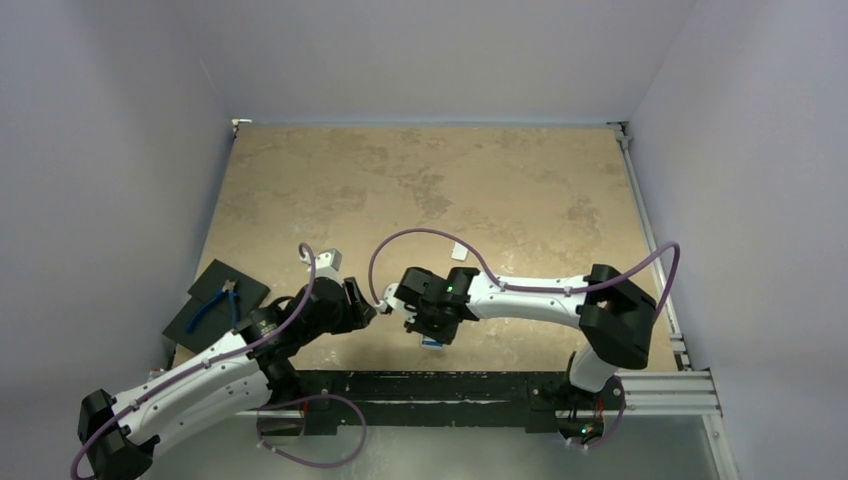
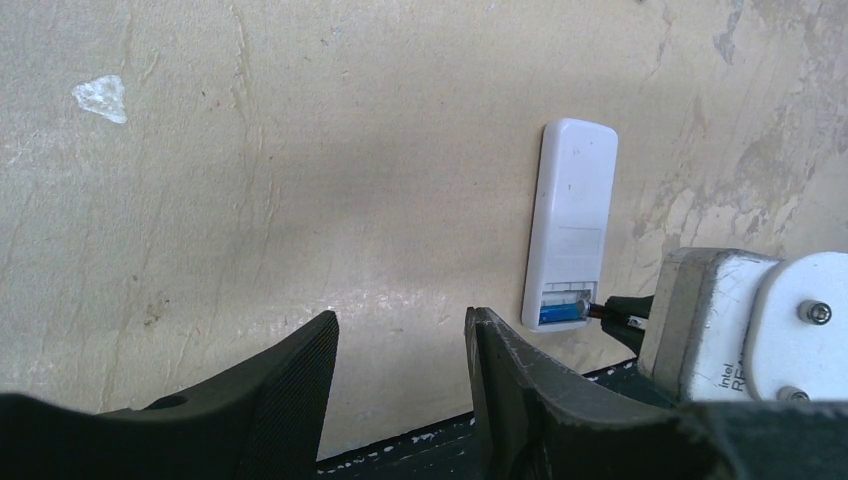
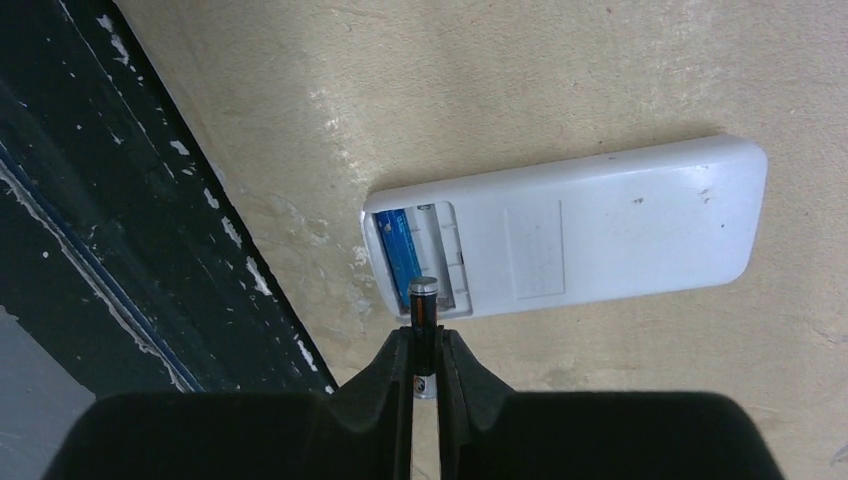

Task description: Load the batteries into the remote control

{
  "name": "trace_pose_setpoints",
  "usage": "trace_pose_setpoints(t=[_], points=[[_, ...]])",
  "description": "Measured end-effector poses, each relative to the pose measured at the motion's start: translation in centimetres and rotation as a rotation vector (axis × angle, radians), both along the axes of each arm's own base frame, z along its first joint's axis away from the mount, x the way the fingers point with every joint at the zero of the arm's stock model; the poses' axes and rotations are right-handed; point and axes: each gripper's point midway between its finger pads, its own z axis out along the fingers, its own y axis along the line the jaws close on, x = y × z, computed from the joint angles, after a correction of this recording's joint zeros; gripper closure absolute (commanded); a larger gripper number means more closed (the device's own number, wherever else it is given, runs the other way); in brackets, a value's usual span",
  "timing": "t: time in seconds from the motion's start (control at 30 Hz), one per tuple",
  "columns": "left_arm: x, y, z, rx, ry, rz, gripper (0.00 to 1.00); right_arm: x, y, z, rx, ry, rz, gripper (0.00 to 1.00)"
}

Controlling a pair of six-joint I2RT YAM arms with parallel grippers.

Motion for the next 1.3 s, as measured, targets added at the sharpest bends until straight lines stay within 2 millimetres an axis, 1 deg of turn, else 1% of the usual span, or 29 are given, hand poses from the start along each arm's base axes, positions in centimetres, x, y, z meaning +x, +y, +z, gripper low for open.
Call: trace_pose_setpoints(t=[0.5,0.63,0.83,1.2,1.3], points=[[0.0,0.0,0.0,0.001,0.001,0.000,0.50,0.1,0.6,-1.6,-0.018,0.014,0.003,0.83],[0.0,0.0,-0.1,0.004,0.004,0.000,0.50,0.2,0.8,-1.6,-0.012,0.012,0.002,0.80],[0.0,0.0,-0.1,0.005,0.004,0.000,0.50,0.3,1.1,-1.5,-0.005,0.010,0.002,0.71],[-0.1,0.0,-0.1,0.003,0.006,-0.003,0.50,0.3,1.2,-1.5,0.001,0.011,-0.010,0.66],[-0.1,-0.1,-0.2,0.002,0.010,-0.007,0.50,0.3,1.4,-1.1,0.018,0.009,-0.025,0.65]])
